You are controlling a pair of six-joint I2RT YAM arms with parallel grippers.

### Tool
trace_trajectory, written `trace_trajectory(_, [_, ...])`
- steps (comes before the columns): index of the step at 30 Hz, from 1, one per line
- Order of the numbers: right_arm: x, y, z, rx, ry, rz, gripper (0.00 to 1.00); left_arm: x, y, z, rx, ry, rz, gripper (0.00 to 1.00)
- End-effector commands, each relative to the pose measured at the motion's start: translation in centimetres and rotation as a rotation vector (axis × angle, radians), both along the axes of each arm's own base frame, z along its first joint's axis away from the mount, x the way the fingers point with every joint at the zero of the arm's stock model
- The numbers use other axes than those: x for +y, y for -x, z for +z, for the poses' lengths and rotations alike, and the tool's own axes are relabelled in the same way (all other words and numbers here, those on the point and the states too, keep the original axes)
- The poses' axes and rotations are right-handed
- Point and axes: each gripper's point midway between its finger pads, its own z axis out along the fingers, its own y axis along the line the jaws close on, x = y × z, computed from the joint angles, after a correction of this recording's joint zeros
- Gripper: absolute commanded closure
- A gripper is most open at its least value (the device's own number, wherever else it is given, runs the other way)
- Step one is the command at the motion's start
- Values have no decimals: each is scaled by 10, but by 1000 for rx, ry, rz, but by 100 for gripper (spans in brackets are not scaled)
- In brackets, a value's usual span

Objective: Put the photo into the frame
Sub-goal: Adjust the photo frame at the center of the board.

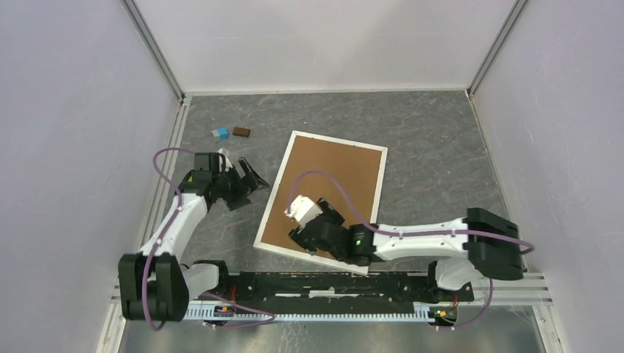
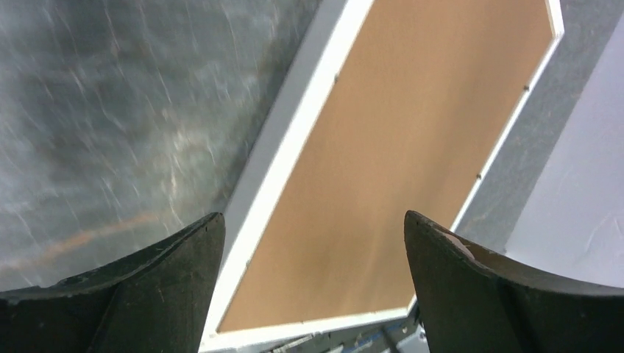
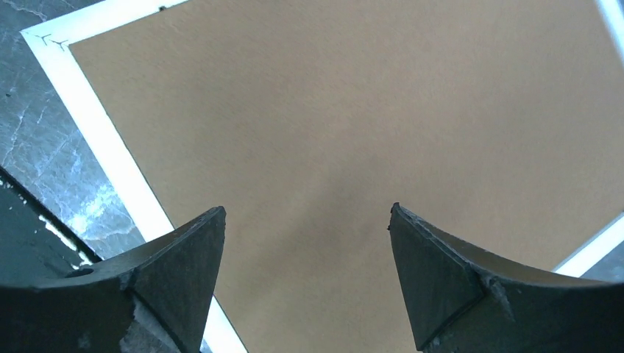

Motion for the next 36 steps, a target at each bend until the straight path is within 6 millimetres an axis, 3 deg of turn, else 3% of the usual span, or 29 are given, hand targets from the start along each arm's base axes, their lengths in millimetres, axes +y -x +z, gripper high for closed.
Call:
trace_trajectory(1, [-11, 7, 3, 157, -167, 19, 15, -21, 38, 6, 35, 80, 33, 5])
trace_trajectory(4, [-24, 16, -5, 214, -151, 36, 20, -38, 55, 14, 14, 126, -13, 5])
trace_trajectory(9, [-29, 30, -19, 283, -177, 57, 27, -60, 81, 8, 61, 153, -80, 6])
trace_trajectory(16, [-38, 28, -48, 313, -145, -1, 29, -70, 104, -3, 113, 104, -114, 5])
trace_trajectory(19, [-40, 24, -44, 291, -125, -14, 26, -66, 117, -2, 138, 88, -69, 4])
trace_trajectory(25, [-55, 2, -11, 192, -141, -70, 16, -74, 133, -2, 186, 215, 30, 3])
trace_trajectory(27, [-64, -12, -3, 166, -154, -96, 14, -77, 133, 0, 179, 235, 33, 3])
trace_trajectory(30, [-85, -51, 10, 121, -160, -183, 9, -78, 136, -6, 205, 220, 34, 3])
trace_trajectory(36, [-138, -168, 47, 30, -199, -398, 2, -69, 141, -28, 235, 120, 72, 0])
